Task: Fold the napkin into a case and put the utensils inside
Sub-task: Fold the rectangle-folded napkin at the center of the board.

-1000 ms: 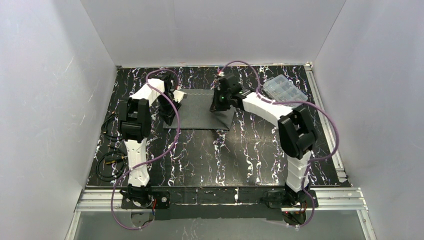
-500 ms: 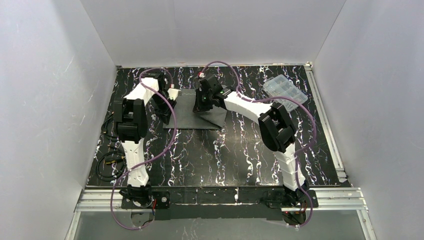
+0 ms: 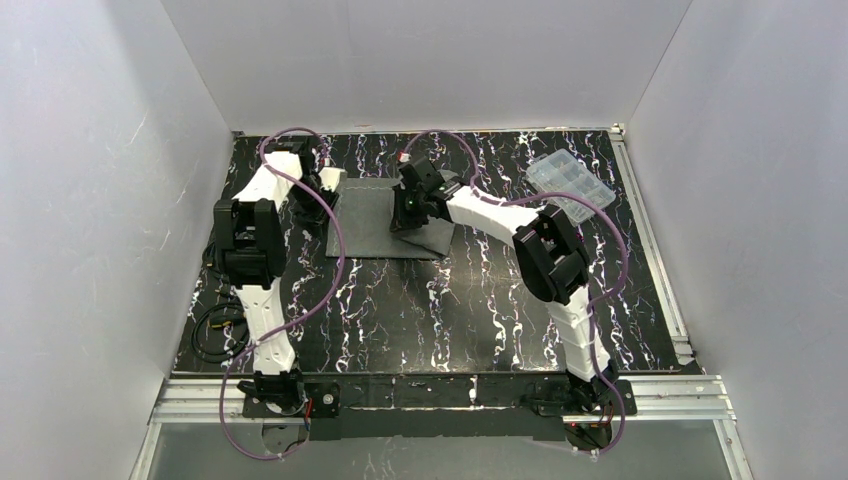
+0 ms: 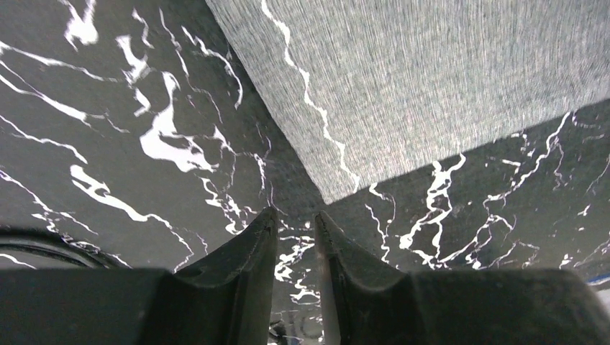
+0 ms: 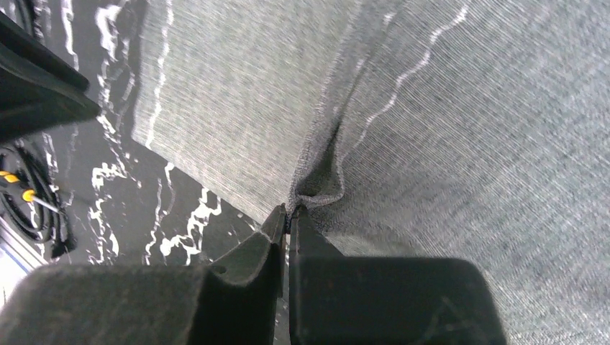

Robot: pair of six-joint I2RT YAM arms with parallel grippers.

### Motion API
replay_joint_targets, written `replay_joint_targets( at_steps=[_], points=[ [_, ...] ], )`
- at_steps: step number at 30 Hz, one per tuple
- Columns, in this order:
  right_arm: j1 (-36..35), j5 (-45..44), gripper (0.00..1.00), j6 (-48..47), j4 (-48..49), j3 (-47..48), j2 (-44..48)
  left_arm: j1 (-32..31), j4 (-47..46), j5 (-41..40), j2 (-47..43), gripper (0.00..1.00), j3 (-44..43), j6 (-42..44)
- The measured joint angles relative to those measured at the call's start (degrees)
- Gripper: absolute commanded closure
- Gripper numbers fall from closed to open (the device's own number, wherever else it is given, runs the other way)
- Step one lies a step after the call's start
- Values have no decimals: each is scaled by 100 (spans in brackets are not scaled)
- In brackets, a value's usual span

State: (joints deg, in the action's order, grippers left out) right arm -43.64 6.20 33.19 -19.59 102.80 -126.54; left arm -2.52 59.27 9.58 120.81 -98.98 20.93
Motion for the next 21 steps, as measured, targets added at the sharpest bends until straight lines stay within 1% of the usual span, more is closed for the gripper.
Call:
replay_joint_targets(
  at_steps=[7, 11, 17, 21],
  points=[
    [356, 72, 93, 28, 52, -890, 450, -26, -81, 63, 457, 75, -393, -155],
    [664, 149, 94, 50, 109, -1119, 634, -90, -52, 98, 660, 76, -391, -175],
    [890, 227, 97, -28, 177, -1290, 793, -249, -50, 116, 730, 77, -258, -190],
    [1123, 348, 97, -46, 205, -1878, 1128, -354, -13, 142, 693, 78, -151, -190]
  ],
)
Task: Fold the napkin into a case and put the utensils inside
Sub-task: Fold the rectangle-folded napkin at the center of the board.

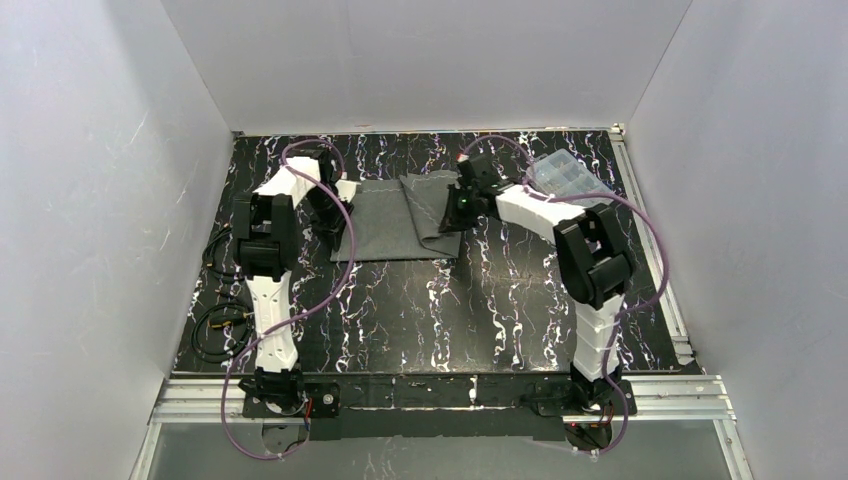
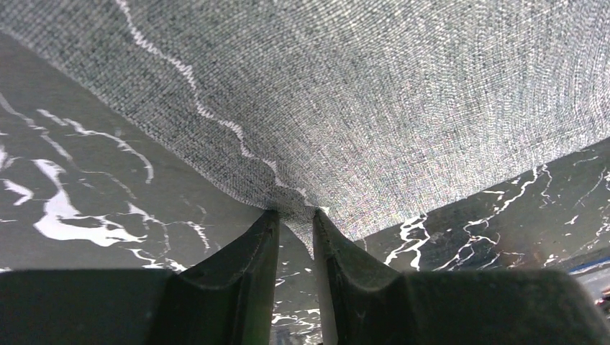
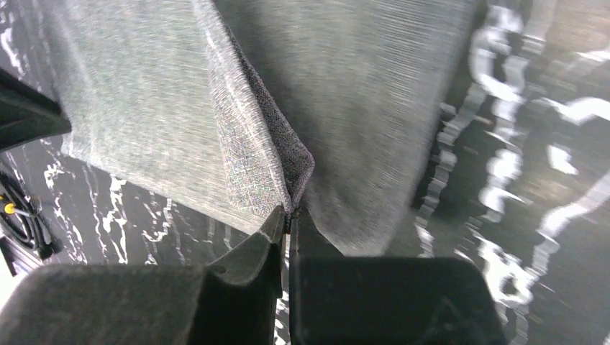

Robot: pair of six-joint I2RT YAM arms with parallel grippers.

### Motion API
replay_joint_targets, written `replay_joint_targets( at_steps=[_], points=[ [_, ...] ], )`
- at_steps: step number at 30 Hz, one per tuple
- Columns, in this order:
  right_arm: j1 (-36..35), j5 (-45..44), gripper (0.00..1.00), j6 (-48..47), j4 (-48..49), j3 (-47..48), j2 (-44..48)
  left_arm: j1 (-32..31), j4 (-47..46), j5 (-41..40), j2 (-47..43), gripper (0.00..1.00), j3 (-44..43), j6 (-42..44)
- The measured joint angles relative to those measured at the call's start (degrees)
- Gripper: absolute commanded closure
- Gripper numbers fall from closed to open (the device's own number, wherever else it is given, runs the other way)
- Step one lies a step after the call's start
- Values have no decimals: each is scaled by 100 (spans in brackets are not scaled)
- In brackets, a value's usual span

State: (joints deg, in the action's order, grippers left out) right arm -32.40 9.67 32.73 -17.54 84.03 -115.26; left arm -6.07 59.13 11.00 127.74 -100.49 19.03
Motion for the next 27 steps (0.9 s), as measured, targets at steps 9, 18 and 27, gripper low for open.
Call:
replay_joint_targets(
  at_steps=[9, 18, 27],
  points=[
    [1475, 96, 97, -175, -50, -1008, 1047, -439, 195, 343, -74, 77, 234, -61],
    [1204, 273, 97, -643, -387, -450, 1126, -697, 433, 835, -225, 58, 496, -87],
    [155, 225, 96, -765, -767, 715, 702, 190, 839, 1156, -682, 49, -212, -105]
  ],
)
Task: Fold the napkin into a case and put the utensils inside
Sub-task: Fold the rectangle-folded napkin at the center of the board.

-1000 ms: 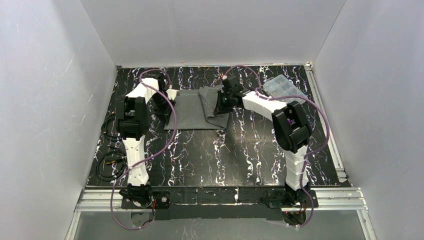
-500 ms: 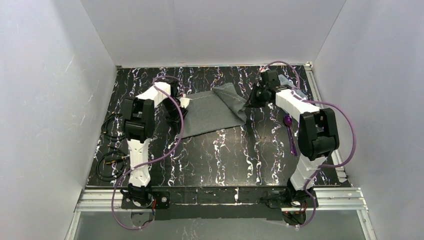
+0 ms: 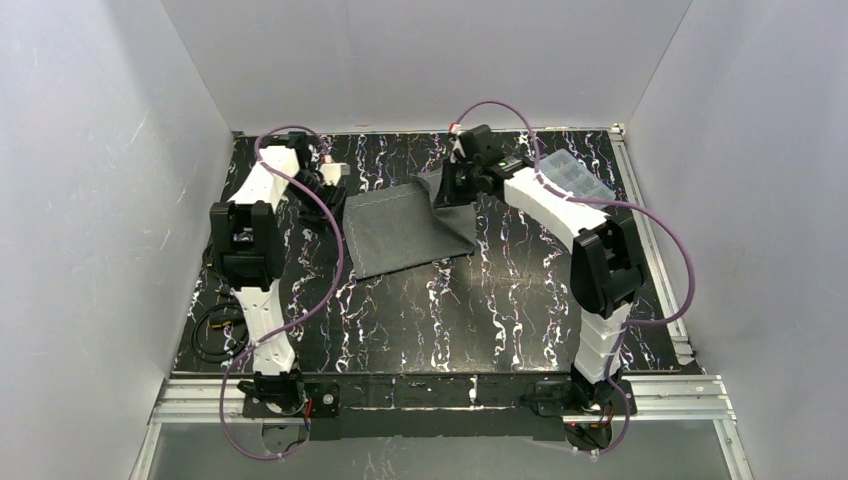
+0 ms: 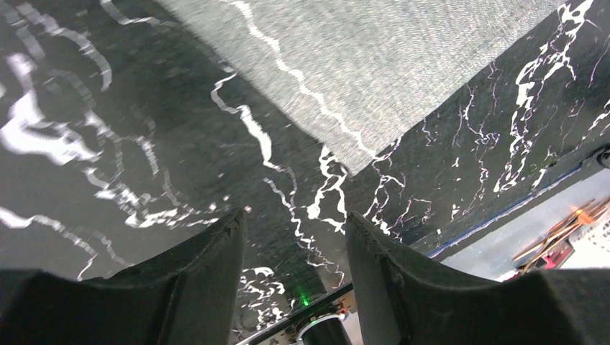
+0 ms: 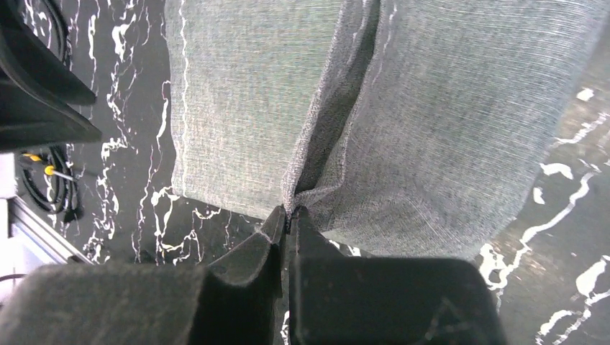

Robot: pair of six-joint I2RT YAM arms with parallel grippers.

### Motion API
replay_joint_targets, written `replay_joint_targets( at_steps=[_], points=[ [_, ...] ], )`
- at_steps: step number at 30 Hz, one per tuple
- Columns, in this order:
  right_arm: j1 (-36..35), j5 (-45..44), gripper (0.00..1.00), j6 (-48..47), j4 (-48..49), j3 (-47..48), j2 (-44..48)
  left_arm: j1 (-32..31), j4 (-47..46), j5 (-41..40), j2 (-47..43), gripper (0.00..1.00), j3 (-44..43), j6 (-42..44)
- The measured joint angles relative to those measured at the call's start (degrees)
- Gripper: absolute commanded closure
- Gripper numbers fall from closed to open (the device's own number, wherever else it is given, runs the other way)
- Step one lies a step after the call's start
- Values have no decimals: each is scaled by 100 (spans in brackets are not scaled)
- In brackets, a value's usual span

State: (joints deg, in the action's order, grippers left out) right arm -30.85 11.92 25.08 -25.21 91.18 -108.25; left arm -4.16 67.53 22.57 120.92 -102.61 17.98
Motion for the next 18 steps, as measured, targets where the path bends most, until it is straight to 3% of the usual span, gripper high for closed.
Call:
replay_joint_targets(
  at_steps=[5, 18],
  points=[
    [-483, -201, 96, -111, -286, 426, -380, 310, -133, -103, -133, 49, 66, -55],
    [-1165, -358, 96, -258, -798, 1447, -1158, 251, -647, -247, 140, 52, 227, -540]
  ],
)
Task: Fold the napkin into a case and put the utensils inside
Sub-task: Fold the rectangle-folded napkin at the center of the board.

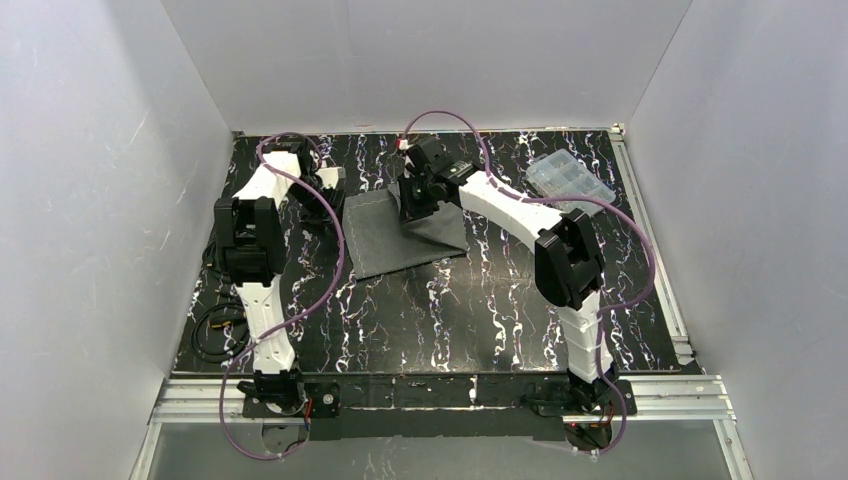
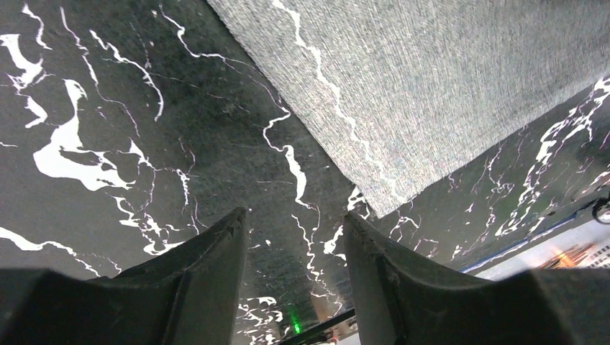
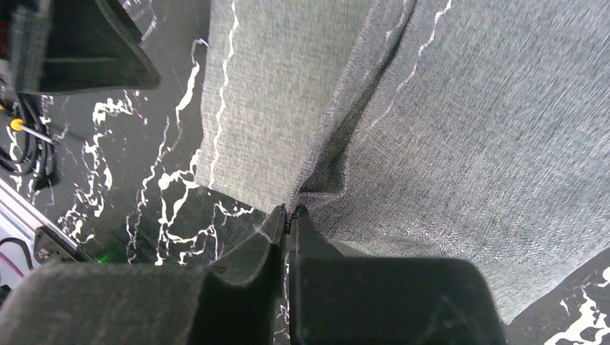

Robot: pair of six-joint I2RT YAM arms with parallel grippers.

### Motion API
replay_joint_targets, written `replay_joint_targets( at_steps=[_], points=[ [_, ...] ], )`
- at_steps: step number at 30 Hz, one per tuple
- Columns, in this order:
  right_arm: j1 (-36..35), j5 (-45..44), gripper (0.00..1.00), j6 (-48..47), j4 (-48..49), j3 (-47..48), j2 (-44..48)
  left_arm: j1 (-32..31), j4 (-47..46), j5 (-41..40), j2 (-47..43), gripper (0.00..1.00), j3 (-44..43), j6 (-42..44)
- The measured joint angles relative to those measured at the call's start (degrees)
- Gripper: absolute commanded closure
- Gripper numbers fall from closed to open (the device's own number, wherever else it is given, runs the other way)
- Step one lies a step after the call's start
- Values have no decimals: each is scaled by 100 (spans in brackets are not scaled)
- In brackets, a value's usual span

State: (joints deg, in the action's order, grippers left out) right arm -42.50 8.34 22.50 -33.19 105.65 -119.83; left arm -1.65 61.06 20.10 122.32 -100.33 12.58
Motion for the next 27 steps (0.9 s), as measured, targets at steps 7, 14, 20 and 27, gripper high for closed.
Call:
replay_joint_targets(
  at_steps=[7, 14, 20, 27],
  points=[
    [-7, 118, 96, 138, 155, 411, -201, 116, -103, 2, 138, 52, -87, -232],
    [-284, 319, 95, 256, 387, 422, -415, 404, -107, 11, 138, 52, -92, -369],
    [-645, 560, 95, 9, 549, 407, -444, 529, -111, 13, 142, 53, -92, -393],
    [-852, 863, 95, -310, 629, 251, -562, 518, -111, 50, 179, 53, -92, -411]
  ],
)
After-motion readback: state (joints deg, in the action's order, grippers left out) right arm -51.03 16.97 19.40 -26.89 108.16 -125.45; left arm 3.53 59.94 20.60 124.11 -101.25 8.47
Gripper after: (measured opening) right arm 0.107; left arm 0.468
